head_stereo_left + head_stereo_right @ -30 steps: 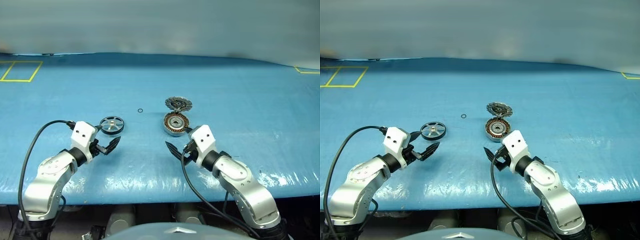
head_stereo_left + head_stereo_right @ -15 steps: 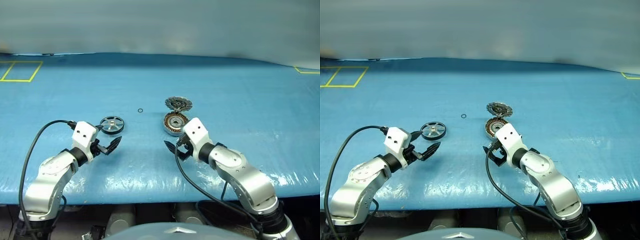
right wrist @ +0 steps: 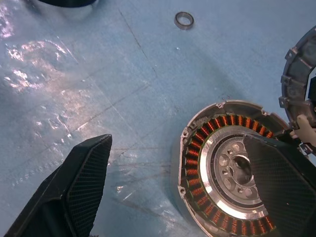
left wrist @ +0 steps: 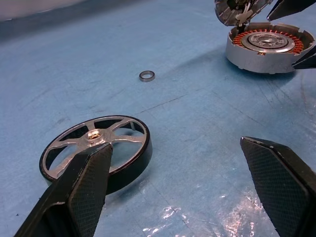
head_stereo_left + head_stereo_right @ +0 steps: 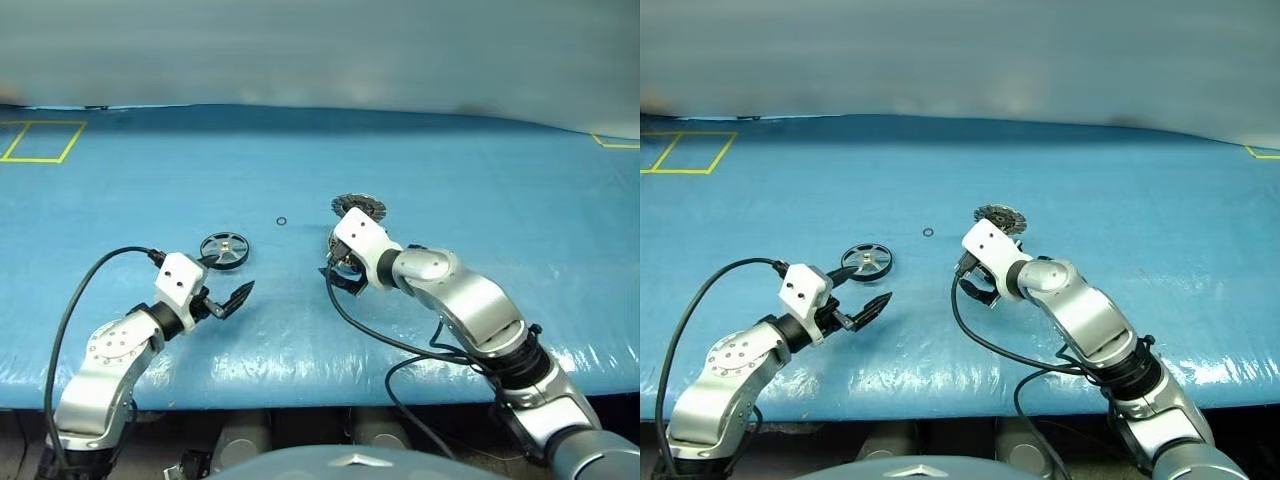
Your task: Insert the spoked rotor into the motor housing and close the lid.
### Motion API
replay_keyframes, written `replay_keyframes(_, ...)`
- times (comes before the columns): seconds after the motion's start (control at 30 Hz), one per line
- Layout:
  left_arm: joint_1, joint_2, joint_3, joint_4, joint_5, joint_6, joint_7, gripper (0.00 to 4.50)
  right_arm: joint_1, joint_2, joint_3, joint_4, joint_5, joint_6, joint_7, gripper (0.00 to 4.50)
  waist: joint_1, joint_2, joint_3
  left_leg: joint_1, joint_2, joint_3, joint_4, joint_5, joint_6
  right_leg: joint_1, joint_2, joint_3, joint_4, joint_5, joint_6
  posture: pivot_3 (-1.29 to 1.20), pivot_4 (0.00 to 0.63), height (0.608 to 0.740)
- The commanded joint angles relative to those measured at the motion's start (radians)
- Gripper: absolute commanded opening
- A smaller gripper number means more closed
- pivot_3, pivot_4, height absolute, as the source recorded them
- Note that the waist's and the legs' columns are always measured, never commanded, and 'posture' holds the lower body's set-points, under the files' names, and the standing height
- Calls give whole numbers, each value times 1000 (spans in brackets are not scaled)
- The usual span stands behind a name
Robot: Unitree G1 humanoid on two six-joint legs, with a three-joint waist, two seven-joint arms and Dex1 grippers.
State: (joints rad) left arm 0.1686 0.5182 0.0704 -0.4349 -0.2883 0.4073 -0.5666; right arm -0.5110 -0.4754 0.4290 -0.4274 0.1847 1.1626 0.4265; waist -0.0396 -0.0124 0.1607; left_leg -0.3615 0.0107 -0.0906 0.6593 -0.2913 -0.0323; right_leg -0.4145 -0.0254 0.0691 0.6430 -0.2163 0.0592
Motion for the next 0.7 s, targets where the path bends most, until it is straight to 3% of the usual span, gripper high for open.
replay_keyframes(0.03, 6, -4, 8, -19, 1, -25, 1, 4494, -29, -18, 15, 16, -11, 5, 18, 4481, 0, 0, 0, 0, 0, 0, 0, 0, 0, 0, 0, 0, 0, 0, 0, 0, 150, 740)
replay_keyframes(0.7, 57, -16, -27, 0, -1, -131, -68, 4494, -117, -6, 91, 236, -32, -22, 109, 4481, -6, 0, 0, 0, 0, 0, 1, 0, 0, 1, 0, 0, 0, 0, 1, 0, 150, 740)
